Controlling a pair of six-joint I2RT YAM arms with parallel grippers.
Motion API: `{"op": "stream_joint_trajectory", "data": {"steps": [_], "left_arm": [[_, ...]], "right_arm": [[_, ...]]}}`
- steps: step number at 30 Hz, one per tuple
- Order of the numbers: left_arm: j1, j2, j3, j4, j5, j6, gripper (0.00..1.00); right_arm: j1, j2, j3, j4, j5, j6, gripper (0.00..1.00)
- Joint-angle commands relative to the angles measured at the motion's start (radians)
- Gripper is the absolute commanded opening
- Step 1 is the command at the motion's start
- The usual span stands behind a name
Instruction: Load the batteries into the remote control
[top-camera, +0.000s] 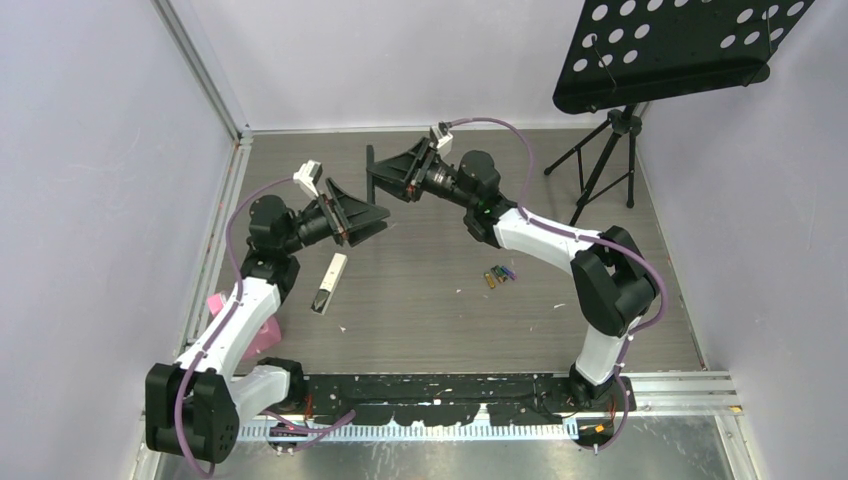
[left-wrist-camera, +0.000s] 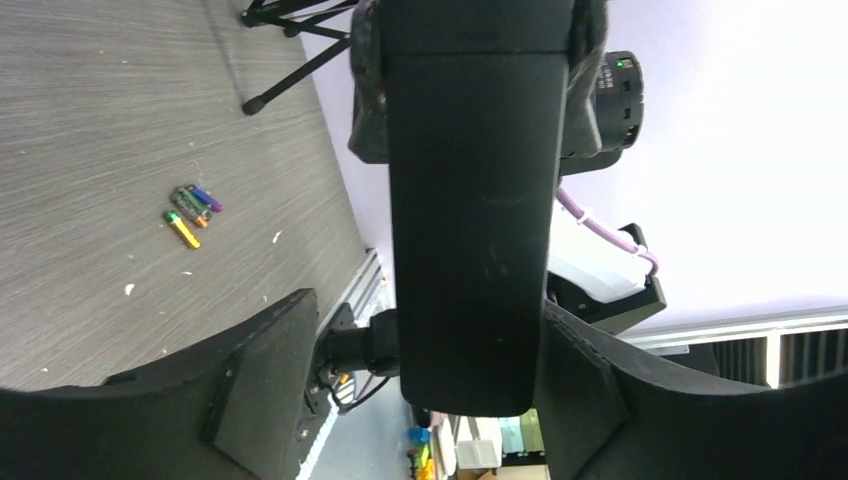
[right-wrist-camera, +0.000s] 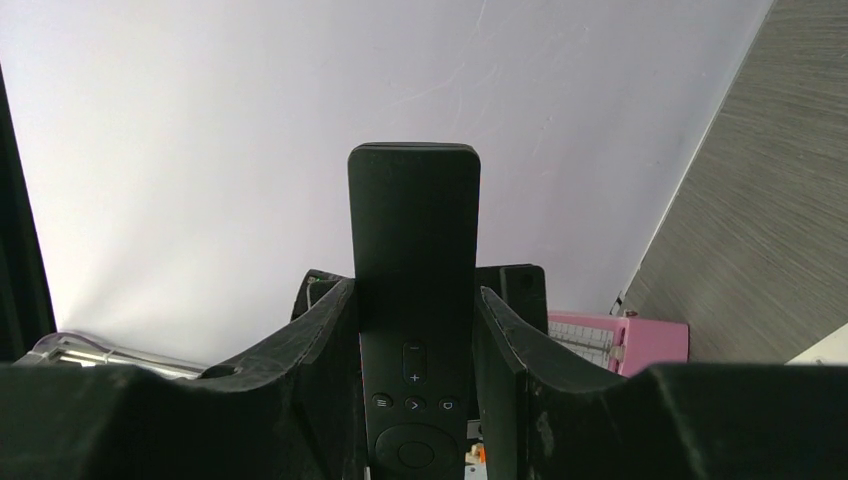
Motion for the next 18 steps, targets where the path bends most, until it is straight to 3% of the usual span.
{"op": "stream_joint_trajectory", "data": {"steps": [1,4,9,10,12,15,18], "left_arm": [[0.000,0.000,0.032,0.108,0.027,-0.049,0.70],[0.000,0.010,0.032,0.124,0.029,-0.052,0.56],[0.000,0.031,0.039,0.158,0.047,-0.035,0.04],[0.000,0.034,0.044,0.158,0.059,-0.017,0.00],[0.000,0.035,0.080,0.089,0.107,0.095,0.00],[0.000,0.029,0.179,-0.274,0.125,0.403,0.00],[-0.001,0.024,0.297,-0.624,0.045,0.727,0.00]], "right_arm": [[0.008,-0.004,-0.001,0.078,-0.031,0.013,0.33],[0.009,-0.003,-0.008,0.076,-0.038,0.009,0.33],[0.009,-0.024,-0.019,0.023,-0.043,-0.035,0.35],[0.009,-0.031,-0.018,0.003,-0.043,-0.053,0.36],[0.005,-0.059,-0.024,-0.049,-0.033,-0.105,0.50],[0.002,-0.120,-0.050,-0.165,0.031,-0.187,0.75],[-0.003,-0.182,-0.060,-0.301,0.070,-0.247,0.86]]}}
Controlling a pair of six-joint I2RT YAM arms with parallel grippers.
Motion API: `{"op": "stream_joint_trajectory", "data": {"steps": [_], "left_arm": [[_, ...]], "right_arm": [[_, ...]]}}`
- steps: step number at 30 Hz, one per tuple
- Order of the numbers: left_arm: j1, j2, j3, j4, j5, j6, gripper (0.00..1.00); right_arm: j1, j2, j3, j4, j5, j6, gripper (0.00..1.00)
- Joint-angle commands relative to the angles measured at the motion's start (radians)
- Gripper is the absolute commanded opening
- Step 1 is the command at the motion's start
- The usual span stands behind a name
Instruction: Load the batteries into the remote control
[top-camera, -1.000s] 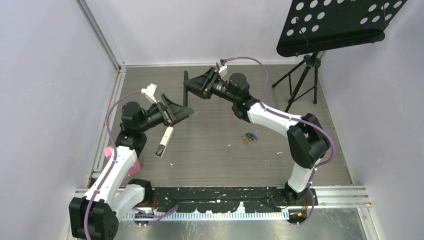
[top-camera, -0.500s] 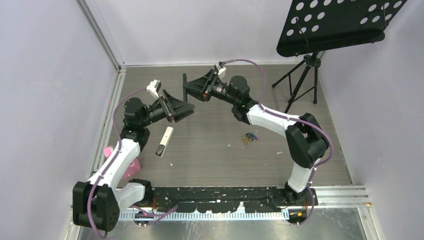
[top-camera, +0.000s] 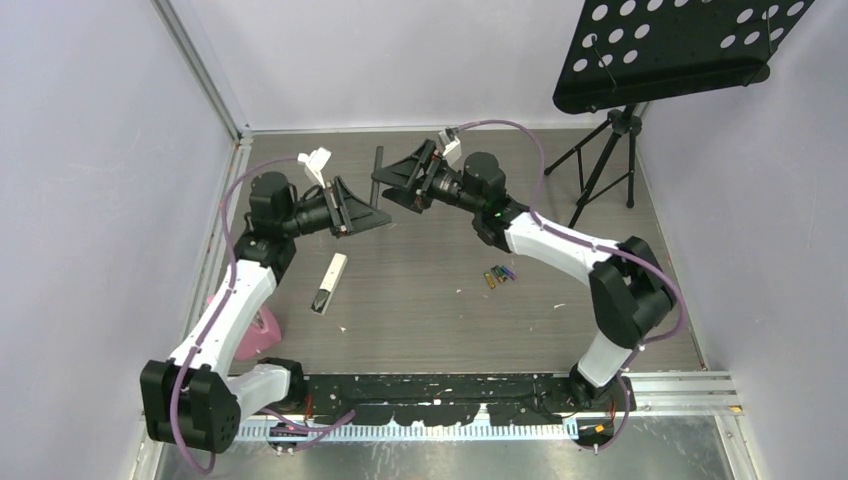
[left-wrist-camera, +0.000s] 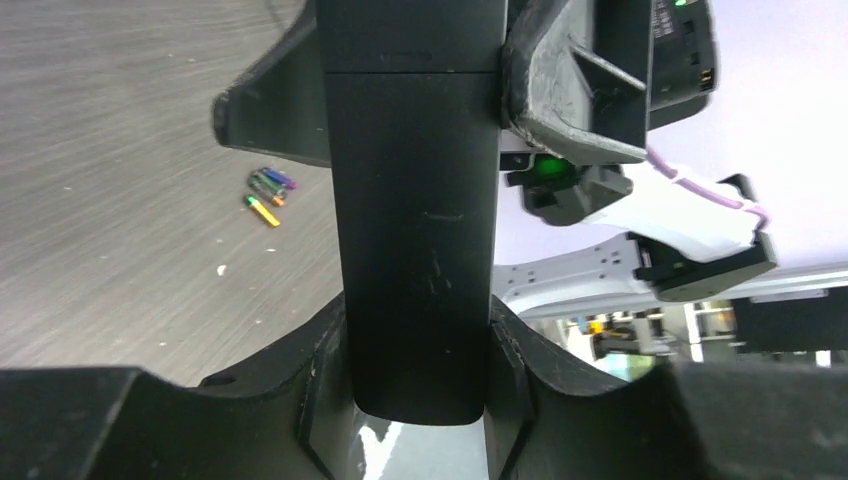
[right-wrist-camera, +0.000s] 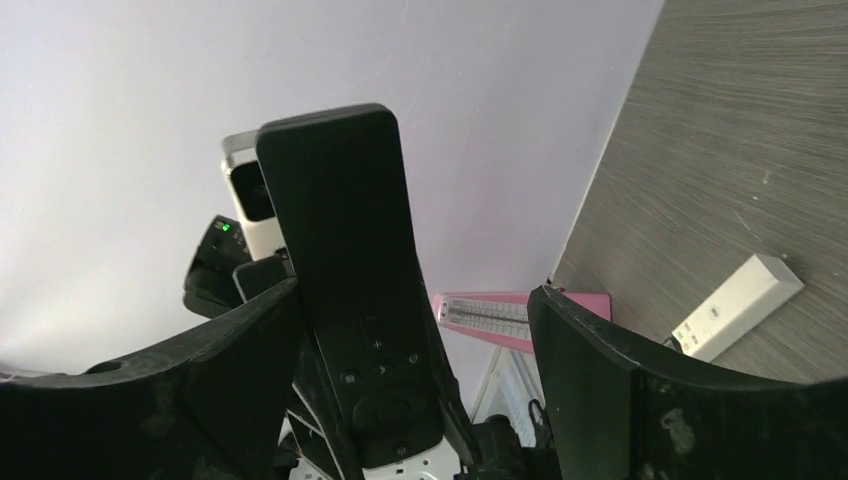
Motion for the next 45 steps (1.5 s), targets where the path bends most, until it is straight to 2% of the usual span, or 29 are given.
{"op": "stream_joint_trajectory", "data": {"steps": [1,5,8,11,14,21,25,29,35,41,42,43,44,45], "left_arm": [[-0.003,-0.026,0.170,-0.449,-0.064,0.536,0.00],[-0.010,-0.045,0.207,-0.530,-0.172,0.690,0.00],[-0.017,-0.060,0.226,-0.560,-0.192,0.792,0.00],[-0.037,-0.087,0.257,-0.656,-0.238,0.948,0.00],[-0.066,-0.127,0.243,-0.677,-0.320,1.047,0.00],[-0.122,-0.194,0.188,-0.663,-0.351,1.156,0.00],[-0.138,-0.247,0.148,-0.652,-0.351,1.223,0.00],[-0.153,-0.297,0.113,-0.614,-0.408,1.251,0.00],[-0.156,-0.333,0.091,-0.587,-0.386,1.264,0.00],[-0.158,-0.345,0.087,-0.563,-0.404,1.221,0.00],[-0.158,-0.350,0.085,-0.553,-0.413,1.206,0.03],[-0.158,-0.353,0.084,-0.542,-0.423,1.189,0.10],[-0.158,-0.359,0.084,-0.530,-0.427,1.171,0.22],[-0.158,-0.364,0.083,-0.517,-0.426,1.149,0.43]], "right_arm": [[-0.002,-0.147,-0.003,-0.215,0.063,-0.142,0.87],[-0.002,-0.202,0.030,-0.367,0.086,-0.186,0.87],[0.002,-0.212,0.093,-0.492,0.105,-0.226,0.84],[0.025,-0.207,0.171,-0.647,0.142,-0.293,0.82],[0.063,-0.217,0.189,-0.681,0.175,-0.320,0.83],[0.102,-0.206,0.249,-0.784,0.238,-0.382,0.81],[0.104,-0.190,0.312,-0.884,0.246,-0.425,0.67],[0.108,-0.179,0.355,-0.985,0.241,-0.452,0.54],[0.108,-0.184,0.349,-0.996,0.160,-0.436,0.44],[0.108,-0.171,0.342,-0.968,0.091,-0.397,0.22],[0.108,-0.175,0.335,-0.956,0.094,-0.387,0.17],[0.107,-0.183,0.321,-0.930,0.097,-0.371,0.13],[0.105,-0.193,0.300,-0.893,0.104,-0.352,0.11],[0.104,-0.207,0.276,-0.843,0.112,-0.329,0.10]]}}
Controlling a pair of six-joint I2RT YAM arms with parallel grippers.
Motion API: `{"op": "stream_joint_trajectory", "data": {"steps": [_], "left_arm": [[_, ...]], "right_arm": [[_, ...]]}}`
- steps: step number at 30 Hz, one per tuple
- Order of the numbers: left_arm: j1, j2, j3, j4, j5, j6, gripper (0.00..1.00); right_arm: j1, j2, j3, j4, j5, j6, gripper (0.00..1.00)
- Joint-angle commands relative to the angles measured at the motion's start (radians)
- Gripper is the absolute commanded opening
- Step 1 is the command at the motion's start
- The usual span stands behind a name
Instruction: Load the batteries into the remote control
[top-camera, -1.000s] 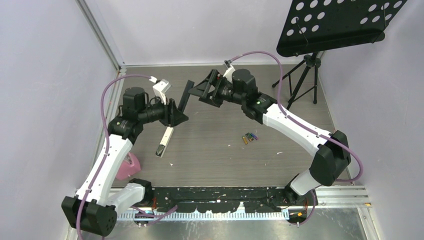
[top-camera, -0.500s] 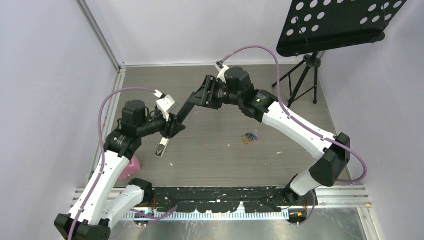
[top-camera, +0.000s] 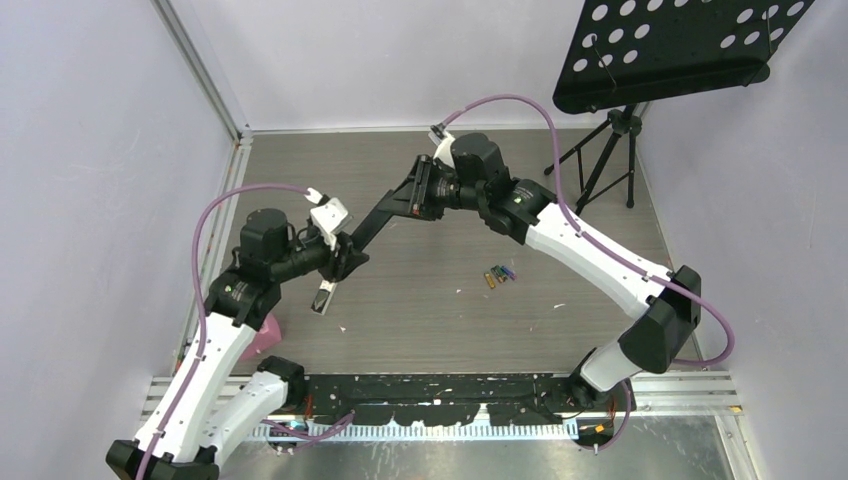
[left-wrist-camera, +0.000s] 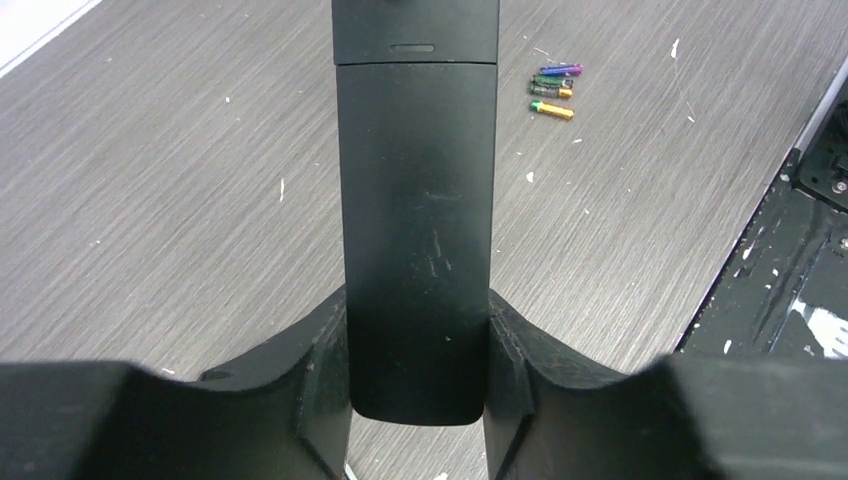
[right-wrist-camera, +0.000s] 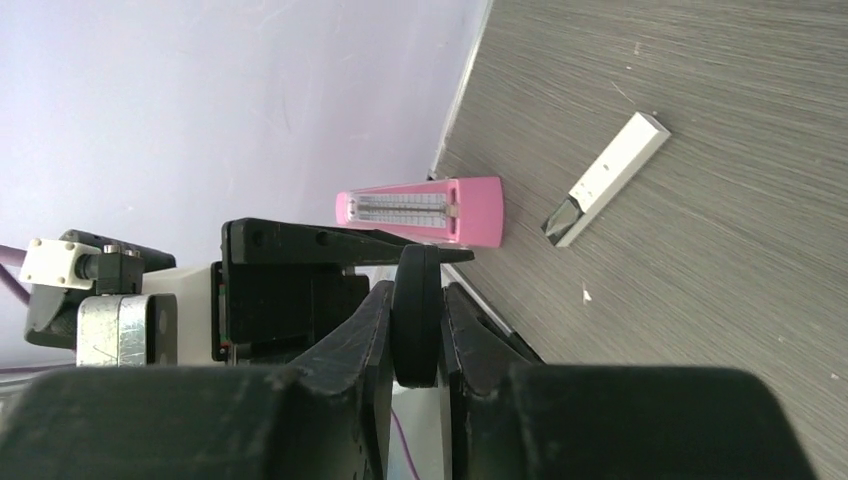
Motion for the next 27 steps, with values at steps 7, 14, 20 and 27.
{"op": "stream_joint_trajectory", "data": {"steps": [7,14,20,27], "left_arm": [[-0.001,-0.043,0.052,0.216,-0.096,-0.442,0.99],[-0.001,0.013,0.027,0.418,-0.004,-0.983,0.97],[-0.001,0.030,-0.036,0.720,-0.026,-1.334,0.94],[-0.001,0.046,0.004,0.593,-0.095,-1.358,0.93]], "right_arm": [[-0.010,-0.165,-0.266,0.471,0.167,0.142,0.08],[-0.010,-0.286,-0.443,0.745,0.349,0.167,0.07],[-0.009,-0.331,-0.538,0.922,0.455,0.224,0.08],[-0.009,-0.377,-0.572,0.953,0.496,0.222,0.07]]}}
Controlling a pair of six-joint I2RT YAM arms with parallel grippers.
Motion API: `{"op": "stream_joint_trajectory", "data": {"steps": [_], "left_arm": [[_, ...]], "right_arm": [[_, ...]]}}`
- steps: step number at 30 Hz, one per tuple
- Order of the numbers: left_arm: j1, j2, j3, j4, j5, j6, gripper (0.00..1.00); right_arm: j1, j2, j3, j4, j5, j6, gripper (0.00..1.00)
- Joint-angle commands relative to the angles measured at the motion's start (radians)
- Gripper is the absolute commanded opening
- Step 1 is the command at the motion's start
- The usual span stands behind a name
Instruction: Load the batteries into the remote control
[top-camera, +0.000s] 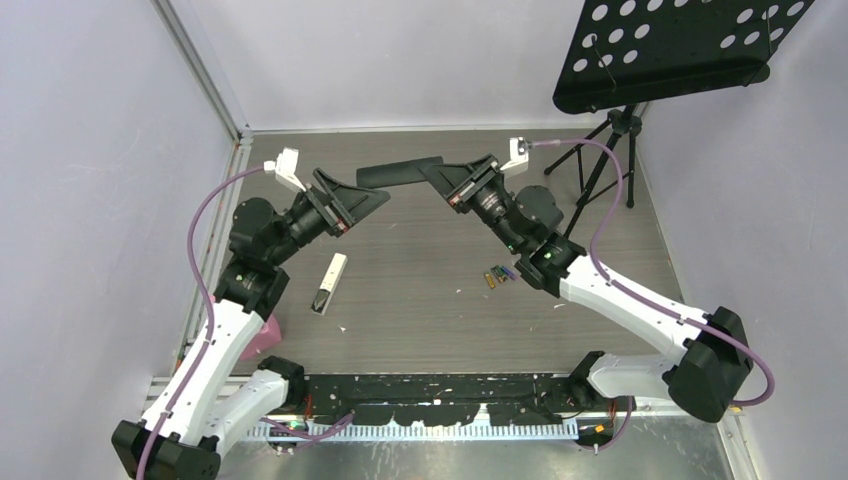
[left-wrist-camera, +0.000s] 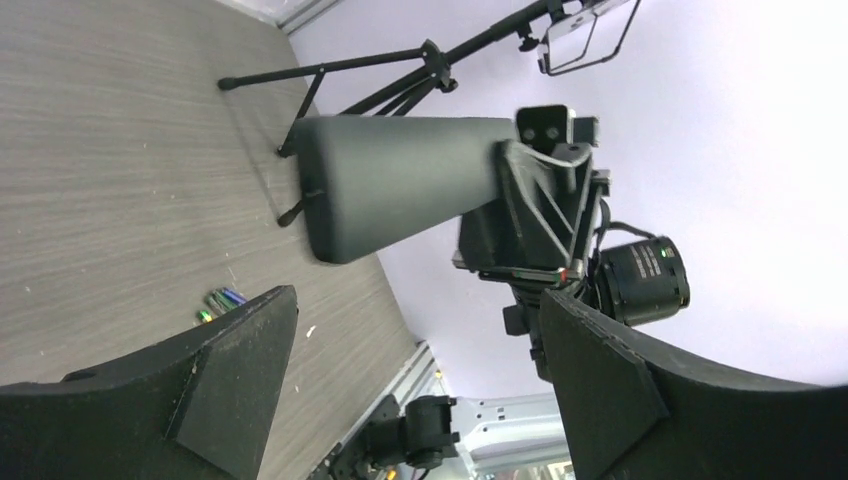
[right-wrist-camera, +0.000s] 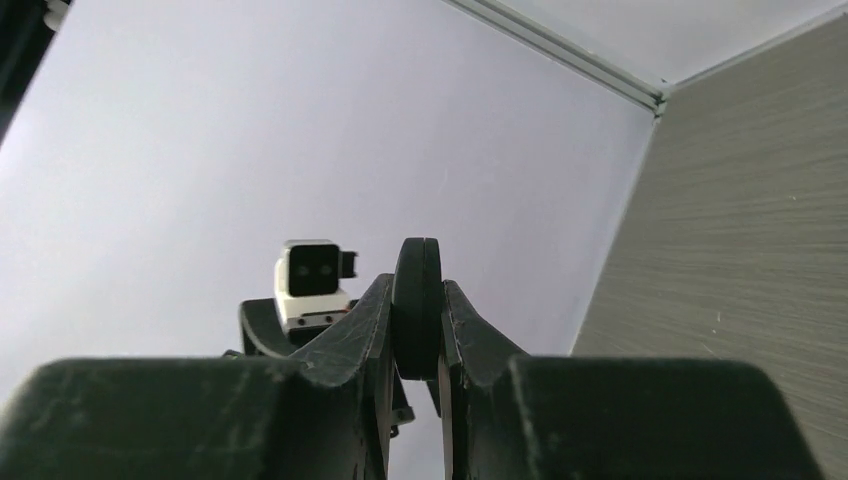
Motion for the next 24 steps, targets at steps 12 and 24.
{"op": "stream_joint_trajectory", "data": {"steps": [12,24], "left_arm": [[-0.002,0.090,-0.067,0.404,0.032,-0.327,0.80],[-0.002,0.116,-0.092,0.579,0.031,-0.394,0.51]], "right_arm": [[0.002,-0.020,-0.027,0.154,-0.035,0.132,0.07],[0.002,0.047,-0.042,0.209,-0.067,0.234,0.07]]}}
